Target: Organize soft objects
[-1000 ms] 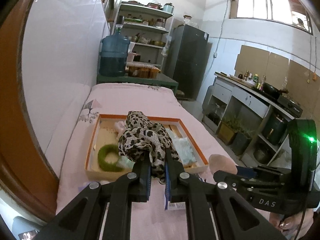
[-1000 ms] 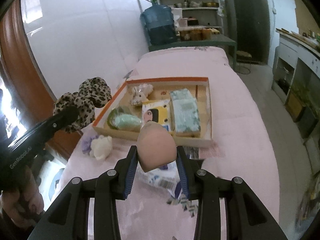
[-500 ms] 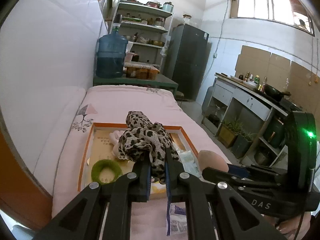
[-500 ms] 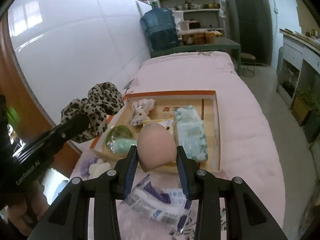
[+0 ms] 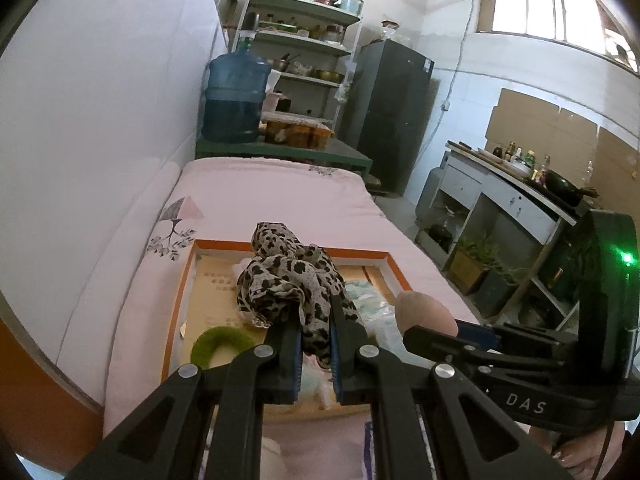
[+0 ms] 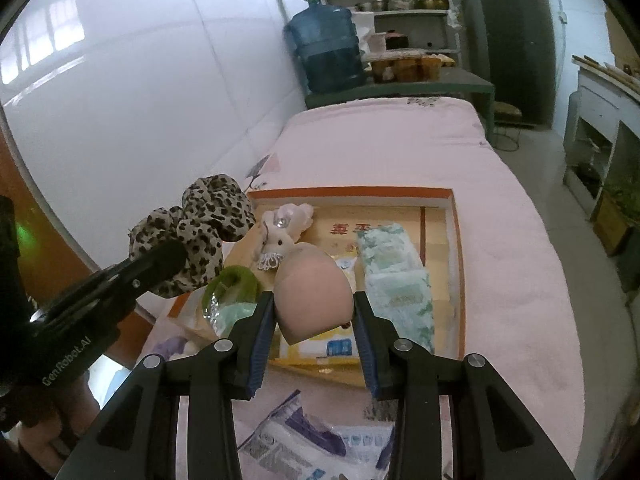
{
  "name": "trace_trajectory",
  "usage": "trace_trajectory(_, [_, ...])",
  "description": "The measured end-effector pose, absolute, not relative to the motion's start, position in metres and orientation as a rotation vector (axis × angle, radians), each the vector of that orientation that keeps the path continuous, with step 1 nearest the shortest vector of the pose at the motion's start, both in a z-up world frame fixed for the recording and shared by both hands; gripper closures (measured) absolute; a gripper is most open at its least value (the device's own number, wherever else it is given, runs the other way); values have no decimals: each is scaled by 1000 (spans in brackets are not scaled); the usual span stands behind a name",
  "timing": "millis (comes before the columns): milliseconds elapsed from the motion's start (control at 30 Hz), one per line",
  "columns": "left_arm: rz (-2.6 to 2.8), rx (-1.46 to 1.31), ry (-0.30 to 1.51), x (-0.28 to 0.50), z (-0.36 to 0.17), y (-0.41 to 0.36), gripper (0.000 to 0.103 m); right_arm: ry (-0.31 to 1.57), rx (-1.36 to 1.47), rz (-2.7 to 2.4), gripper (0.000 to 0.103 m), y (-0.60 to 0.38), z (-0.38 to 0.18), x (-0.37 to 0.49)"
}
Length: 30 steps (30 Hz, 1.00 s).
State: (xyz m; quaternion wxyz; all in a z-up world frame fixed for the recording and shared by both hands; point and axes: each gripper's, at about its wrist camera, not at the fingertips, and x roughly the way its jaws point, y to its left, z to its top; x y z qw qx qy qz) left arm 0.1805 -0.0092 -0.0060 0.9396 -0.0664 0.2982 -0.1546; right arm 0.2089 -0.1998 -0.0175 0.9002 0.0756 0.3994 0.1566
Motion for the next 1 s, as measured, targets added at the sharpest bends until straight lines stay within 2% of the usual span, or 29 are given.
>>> trace_trajectory(1000, [-208, -121, 663, 245, -43, 0, 92, 887, 133, 366, 64, -183, -51, 278])
